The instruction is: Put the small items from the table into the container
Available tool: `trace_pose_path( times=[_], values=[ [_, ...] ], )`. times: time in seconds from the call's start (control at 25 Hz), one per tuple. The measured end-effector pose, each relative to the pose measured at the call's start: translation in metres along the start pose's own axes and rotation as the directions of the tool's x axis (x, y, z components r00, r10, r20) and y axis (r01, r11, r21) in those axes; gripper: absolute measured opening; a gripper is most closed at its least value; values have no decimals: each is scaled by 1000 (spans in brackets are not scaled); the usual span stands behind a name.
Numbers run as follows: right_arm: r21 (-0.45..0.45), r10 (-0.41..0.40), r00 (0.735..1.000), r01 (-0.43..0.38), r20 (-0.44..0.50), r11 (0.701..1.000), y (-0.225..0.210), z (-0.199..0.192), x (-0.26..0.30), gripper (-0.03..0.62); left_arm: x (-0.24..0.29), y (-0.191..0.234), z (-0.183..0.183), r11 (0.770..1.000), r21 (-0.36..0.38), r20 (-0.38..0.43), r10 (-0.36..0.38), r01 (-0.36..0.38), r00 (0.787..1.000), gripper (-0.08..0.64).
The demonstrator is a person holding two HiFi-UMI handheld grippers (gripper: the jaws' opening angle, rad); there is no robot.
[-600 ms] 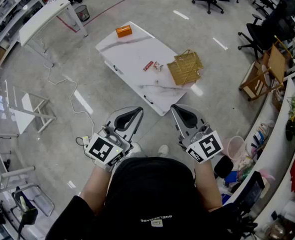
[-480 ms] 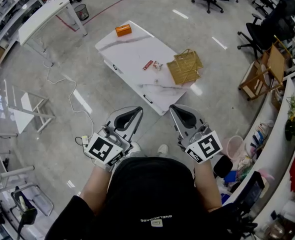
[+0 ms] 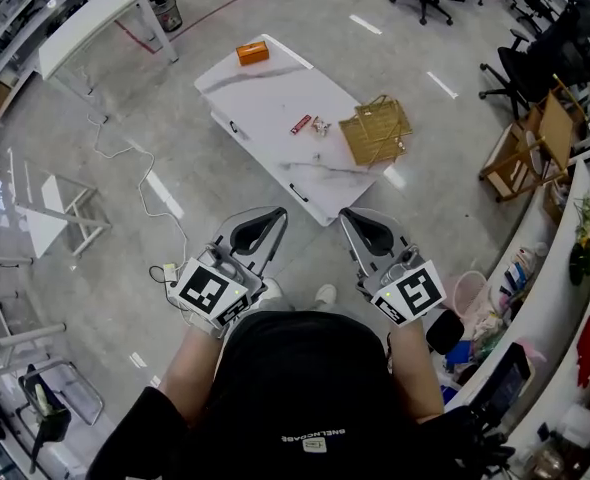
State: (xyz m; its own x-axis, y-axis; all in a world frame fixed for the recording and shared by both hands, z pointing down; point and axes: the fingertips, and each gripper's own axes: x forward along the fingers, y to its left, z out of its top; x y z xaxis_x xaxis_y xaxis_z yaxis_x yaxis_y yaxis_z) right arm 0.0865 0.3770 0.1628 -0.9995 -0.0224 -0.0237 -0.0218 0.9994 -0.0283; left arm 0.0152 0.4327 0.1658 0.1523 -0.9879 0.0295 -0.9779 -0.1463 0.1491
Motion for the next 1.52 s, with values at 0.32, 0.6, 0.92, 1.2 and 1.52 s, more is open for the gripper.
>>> trace_pose_path(
  times=[0.32, 0.6, 0.92, 1.2, 1.52],
  values=[
    [46, -26, 1000, 26, 3, 999, 5, -7, 21, 0, -13, 18, -4, 1000, 4, -26, -18, 18, 999, 5],
    [39, -33, 999, 34, -14, 999, 19, -10, 47, 0, -31, 48, -2, 1000, -17, -14, -24, 24, 1000, 5],
    [26, -74, 996, 76, -44, 997, 27, -23, 70, 0, -41, 73, -9, 998, -36, -8, -52, 52, 999, 5],
    [73, -100, 994, 104, -50, 992, -6, -39, 76, 0, -20, 91, -25, 997, -65, -37, -35, 32, 999, 5],
    [67, -70, 996, 73, -47, 995, -83, -38, 93, 0, 48, 113, -21, 998, -58, -50, 6, -9, 999, 5]
  ],
)
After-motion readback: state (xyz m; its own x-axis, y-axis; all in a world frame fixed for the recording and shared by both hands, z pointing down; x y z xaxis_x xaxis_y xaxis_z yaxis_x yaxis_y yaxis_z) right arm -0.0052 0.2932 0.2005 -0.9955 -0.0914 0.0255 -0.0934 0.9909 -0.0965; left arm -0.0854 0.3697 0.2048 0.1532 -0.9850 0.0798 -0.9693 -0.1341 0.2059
